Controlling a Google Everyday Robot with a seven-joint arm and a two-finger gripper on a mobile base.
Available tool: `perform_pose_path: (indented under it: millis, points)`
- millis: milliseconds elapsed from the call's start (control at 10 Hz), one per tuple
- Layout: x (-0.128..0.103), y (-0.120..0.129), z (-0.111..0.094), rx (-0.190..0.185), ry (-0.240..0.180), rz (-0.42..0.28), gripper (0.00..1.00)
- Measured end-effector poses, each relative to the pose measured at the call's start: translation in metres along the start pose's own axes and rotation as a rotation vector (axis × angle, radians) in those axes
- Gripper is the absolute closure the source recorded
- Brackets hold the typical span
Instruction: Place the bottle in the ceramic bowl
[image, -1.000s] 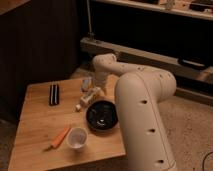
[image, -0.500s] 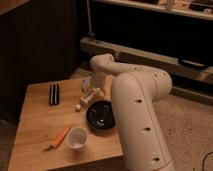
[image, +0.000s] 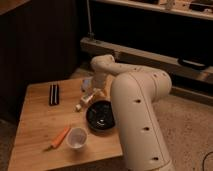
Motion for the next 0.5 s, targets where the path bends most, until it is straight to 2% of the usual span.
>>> perform_pose_path:
  millis: [500]
  points:
    - [-0.0006,-0.0097,-0.0010,0.019,-0.002,0.004,0.45]
